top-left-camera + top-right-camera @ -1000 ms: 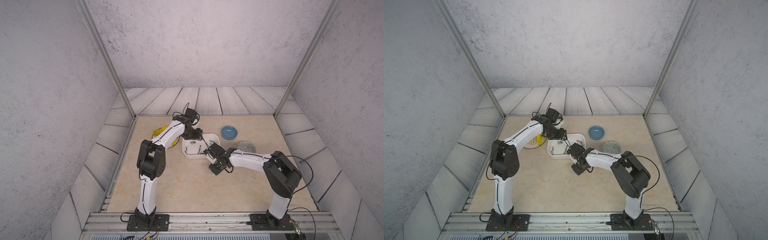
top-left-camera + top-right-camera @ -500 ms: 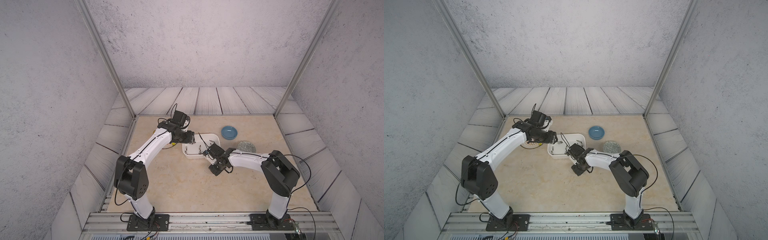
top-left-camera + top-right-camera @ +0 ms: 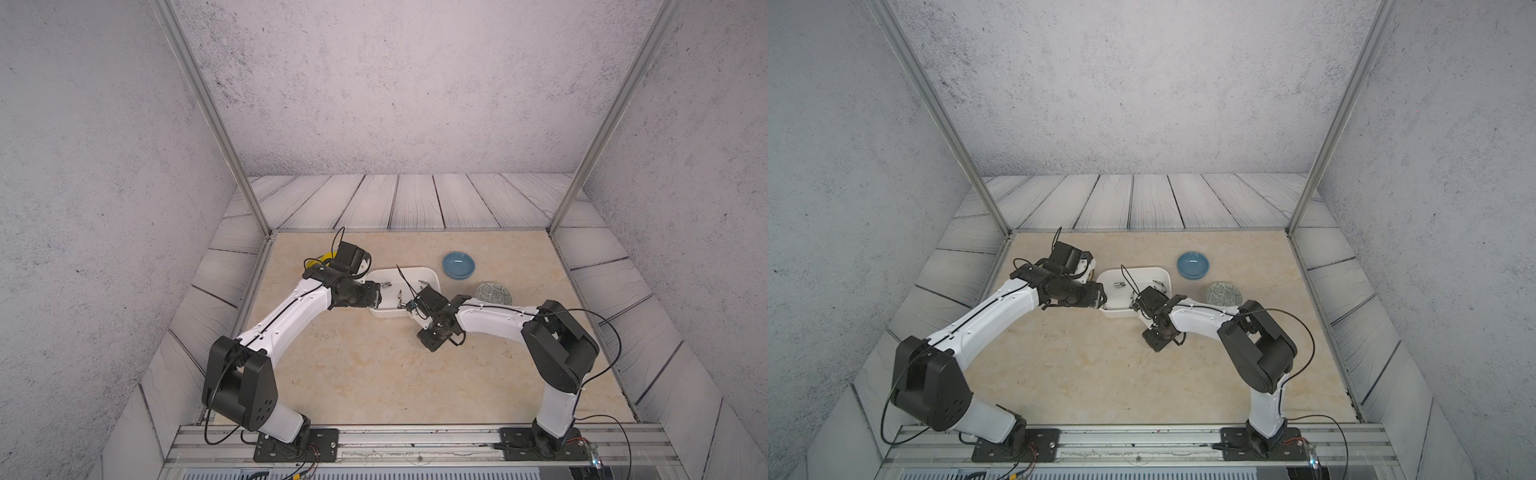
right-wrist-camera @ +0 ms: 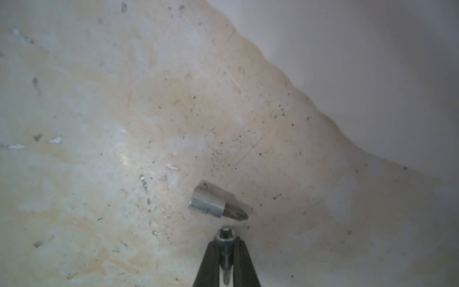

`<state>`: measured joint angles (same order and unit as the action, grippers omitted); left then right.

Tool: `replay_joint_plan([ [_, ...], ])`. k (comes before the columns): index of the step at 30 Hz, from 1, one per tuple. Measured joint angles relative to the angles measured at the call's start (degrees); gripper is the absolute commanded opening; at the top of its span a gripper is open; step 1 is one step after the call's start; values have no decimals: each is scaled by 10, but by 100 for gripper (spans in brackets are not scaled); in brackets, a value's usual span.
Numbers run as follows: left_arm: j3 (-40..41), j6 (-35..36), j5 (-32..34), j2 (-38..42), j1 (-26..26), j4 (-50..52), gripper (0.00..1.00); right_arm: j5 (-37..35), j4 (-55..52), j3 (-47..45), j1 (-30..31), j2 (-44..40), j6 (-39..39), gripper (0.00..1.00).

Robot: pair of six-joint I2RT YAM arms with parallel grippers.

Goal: Put the bit on the desktop into the storage box
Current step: Pick up the screwdriver bit from the center of the board.

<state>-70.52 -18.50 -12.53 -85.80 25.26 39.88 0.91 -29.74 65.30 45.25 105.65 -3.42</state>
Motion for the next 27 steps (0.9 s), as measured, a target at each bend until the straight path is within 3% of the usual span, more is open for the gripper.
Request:
replay_joint_plan([
  [8, 92, -24, -14, 42, 5, -39, 67, 10, -15, 0, 0, -6, -25, 0],
  [12, 128, -26, 10, 57, 31, -53, 66, 5, -64, 23, 0, -14, -40, 0],
  [21, 213, -46, 68, 128, 89, -100, 66, -28, -157, 174, -20, -52, -47, 0],
  [27, 261, -65, 114, 165, 139, -129, 66, -26, -189, 311, -45, 13, -35, 0],
])
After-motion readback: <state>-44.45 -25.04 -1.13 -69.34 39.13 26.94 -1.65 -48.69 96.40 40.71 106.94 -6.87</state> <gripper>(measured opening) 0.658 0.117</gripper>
